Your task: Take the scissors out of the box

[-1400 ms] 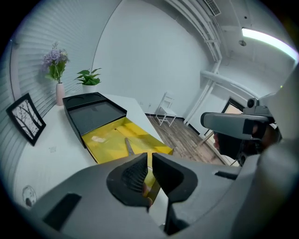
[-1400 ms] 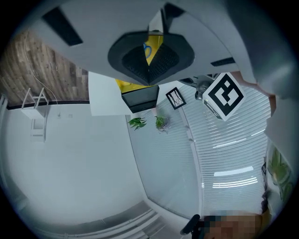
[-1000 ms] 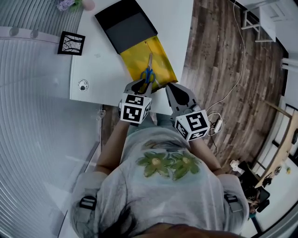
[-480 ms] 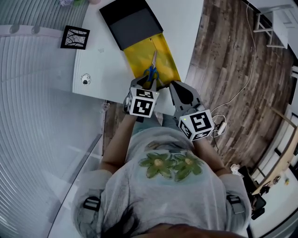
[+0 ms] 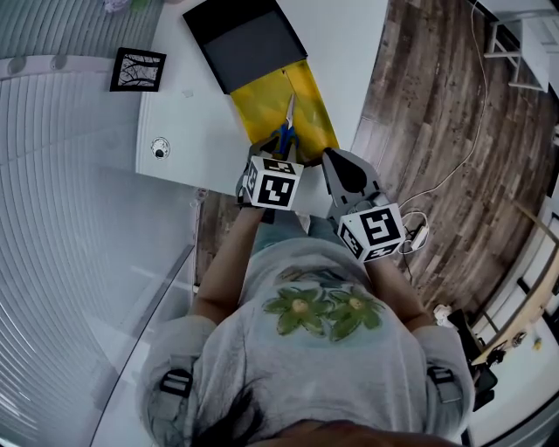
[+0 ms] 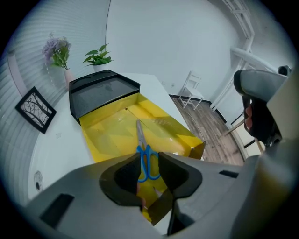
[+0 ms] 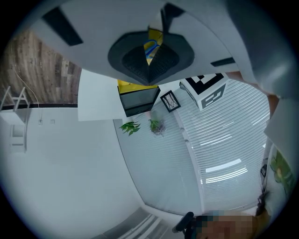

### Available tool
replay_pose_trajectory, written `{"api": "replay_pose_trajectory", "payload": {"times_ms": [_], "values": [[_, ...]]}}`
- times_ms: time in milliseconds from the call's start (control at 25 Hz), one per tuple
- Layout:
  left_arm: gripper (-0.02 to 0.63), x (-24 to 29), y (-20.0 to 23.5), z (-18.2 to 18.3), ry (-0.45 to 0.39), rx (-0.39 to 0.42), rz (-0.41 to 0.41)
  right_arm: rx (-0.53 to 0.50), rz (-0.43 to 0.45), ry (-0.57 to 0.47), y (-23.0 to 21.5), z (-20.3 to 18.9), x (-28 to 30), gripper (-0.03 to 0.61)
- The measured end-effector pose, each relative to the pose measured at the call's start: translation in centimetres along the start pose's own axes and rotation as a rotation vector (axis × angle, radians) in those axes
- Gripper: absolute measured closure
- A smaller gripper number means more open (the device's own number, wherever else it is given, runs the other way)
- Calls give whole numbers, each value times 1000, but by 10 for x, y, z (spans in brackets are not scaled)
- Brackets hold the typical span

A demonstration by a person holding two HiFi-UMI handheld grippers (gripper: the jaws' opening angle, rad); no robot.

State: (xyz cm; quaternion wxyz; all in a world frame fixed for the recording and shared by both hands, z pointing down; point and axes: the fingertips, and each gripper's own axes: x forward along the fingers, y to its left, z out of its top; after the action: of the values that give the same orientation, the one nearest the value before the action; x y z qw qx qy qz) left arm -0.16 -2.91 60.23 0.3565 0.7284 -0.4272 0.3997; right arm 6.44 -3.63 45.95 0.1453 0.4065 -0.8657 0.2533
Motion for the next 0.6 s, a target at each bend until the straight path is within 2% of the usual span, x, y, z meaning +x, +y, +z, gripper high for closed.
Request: {"api": "replay_pose_trajectory", "payload": {"times_ms": [600], "values": [[515,28,6,-12,127,2,4,16,1,13,-12,2,10,572]]}}
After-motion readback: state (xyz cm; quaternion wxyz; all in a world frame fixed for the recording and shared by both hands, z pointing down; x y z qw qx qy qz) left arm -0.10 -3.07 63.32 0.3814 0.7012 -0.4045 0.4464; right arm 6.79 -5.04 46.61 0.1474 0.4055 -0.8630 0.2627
